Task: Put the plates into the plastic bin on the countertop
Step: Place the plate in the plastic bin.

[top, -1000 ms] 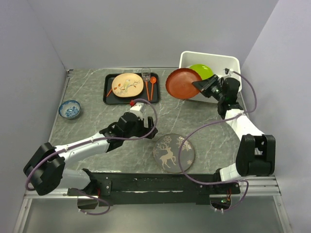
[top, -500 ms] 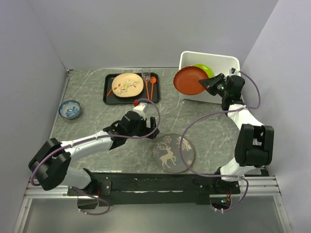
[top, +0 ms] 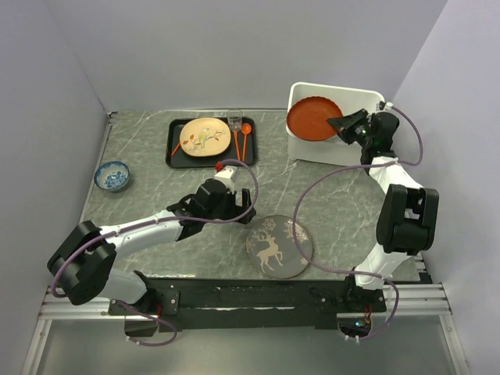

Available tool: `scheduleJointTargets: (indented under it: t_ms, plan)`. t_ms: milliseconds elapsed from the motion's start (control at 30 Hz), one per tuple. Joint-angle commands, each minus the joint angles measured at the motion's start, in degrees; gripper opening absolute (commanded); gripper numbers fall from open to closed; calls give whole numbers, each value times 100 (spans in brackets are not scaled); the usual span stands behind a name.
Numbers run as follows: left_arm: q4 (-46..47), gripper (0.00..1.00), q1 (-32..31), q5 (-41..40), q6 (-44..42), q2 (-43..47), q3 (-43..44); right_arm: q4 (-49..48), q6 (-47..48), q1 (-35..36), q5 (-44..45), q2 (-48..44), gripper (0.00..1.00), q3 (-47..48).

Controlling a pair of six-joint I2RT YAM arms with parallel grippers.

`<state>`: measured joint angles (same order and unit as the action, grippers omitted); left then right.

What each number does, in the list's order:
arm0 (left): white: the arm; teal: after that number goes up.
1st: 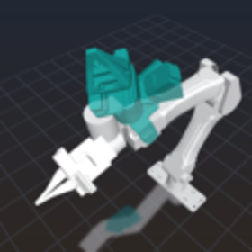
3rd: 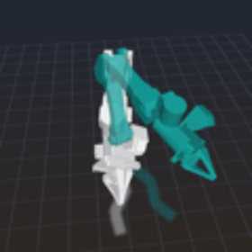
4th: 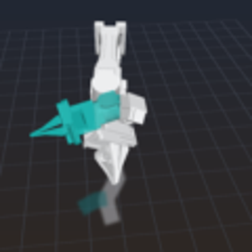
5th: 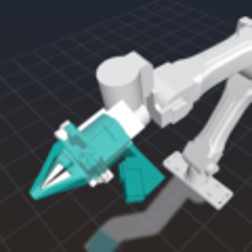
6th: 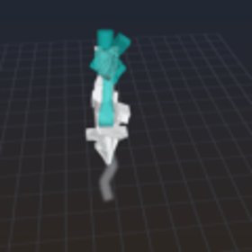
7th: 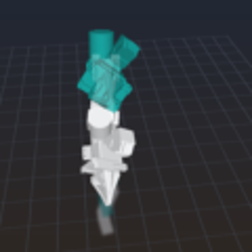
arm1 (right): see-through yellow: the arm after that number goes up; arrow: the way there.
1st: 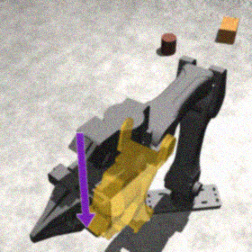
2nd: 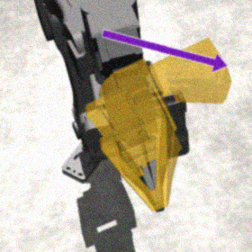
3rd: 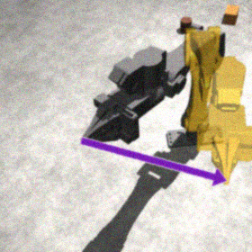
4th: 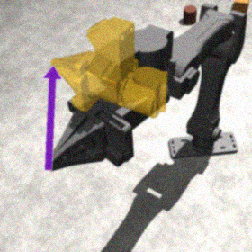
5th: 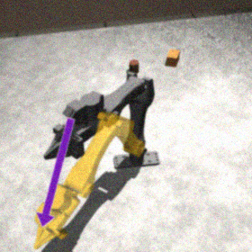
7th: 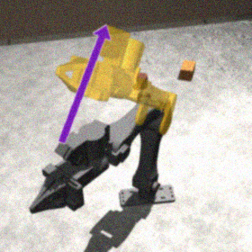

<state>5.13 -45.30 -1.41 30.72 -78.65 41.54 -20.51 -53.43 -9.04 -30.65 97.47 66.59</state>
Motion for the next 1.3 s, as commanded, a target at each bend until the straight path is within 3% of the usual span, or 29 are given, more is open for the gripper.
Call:
scheduleJointTargets:
  t_ms: [0,600,1267]
  plan:
    - [147,99,21,-26,-5,-36,144,-173,-10,-89,-20,184,0,495]
    - [243,99,39,-9,39,-229,153,451,192,-256,262,1125,0,1567]
    - [208,99,47,9,118,-353,188,812,404,-327,332,1696,0,2007]
